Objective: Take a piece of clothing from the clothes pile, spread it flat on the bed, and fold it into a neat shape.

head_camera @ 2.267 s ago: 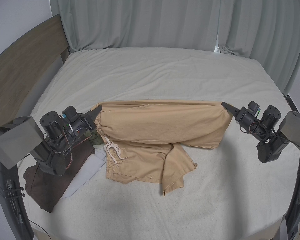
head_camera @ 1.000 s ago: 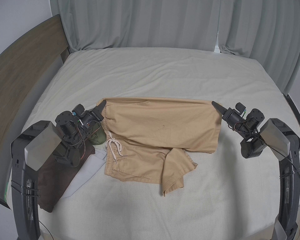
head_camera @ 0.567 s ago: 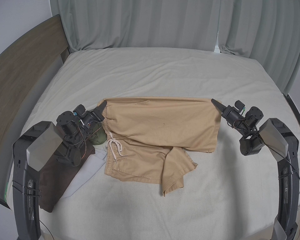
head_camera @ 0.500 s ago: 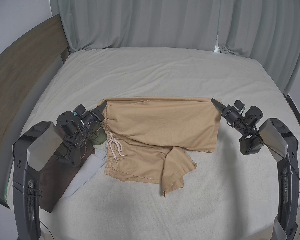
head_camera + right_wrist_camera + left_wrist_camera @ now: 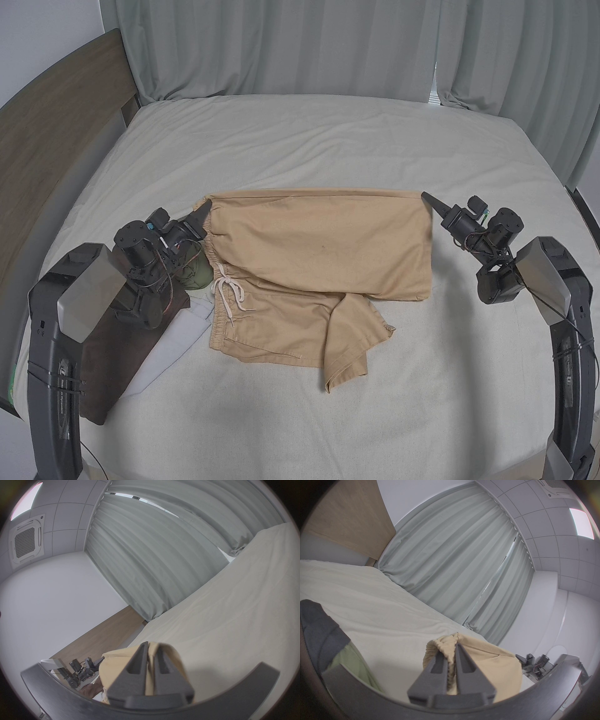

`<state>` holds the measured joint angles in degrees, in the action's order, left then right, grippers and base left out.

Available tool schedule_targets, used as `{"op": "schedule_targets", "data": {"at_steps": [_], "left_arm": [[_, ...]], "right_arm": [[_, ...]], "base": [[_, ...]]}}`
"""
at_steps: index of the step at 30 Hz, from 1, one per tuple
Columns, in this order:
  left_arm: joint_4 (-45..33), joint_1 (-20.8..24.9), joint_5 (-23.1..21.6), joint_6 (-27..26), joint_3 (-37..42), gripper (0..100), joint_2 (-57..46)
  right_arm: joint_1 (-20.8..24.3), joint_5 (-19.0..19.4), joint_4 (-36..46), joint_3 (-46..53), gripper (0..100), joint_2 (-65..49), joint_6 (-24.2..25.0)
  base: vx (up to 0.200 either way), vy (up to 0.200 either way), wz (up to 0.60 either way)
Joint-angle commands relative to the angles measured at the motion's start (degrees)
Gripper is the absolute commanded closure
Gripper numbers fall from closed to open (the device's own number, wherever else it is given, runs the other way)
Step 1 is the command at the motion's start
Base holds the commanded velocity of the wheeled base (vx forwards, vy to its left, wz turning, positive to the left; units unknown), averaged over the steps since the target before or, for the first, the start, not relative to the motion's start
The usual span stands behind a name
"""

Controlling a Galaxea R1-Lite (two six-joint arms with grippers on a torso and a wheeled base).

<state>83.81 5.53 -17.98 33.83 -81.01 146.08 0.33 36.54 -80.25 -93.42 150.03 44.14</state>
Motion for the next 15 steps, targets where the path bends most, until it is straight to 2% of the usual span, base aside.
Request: {"op": "schedule_targets", "data": {"at_steps": [1, 4, 8, 13, 15], "left_arm": [[-1.1, 0.4, -0.3, 0.4, -1.7, 0, 0.5], [-2.5, 0.6, -0.1, 1.8, -1.2, 0, 0.2], [-3.6, 0.8, 0.5, 2.7, -0.5, 0, -0.3], [-5.1, 0.9, 0.8, 2.8, 3.8, 0, -1.1], [-4.9, 0.6, 0.8, 2.8, 8.0, 0, -3.7]], "right_arm": [[0.3, 0.2, 1.8, -2.6, 0, 0.4, 0.0], [0.2, -1.5, 3.3, -5.4, 0, 1.2, -0.1], [0.1, -1.6, 3.3, -5.6, 0, 1.2, -0.1], [0.3, -1.7, 1.5, 0.5, 0, -1.3, -0.7], [0.7, -1.6, -1.3, 7.3, 0, -3.9, -0.9]], "base": [[0.000, 0.000, 0.00], [0.000, 0.000, 0.00], [0.000, 0.000, 0.00], [0.000, 0.000, 0.00], [0.000, 0.000, 0.00]]}}
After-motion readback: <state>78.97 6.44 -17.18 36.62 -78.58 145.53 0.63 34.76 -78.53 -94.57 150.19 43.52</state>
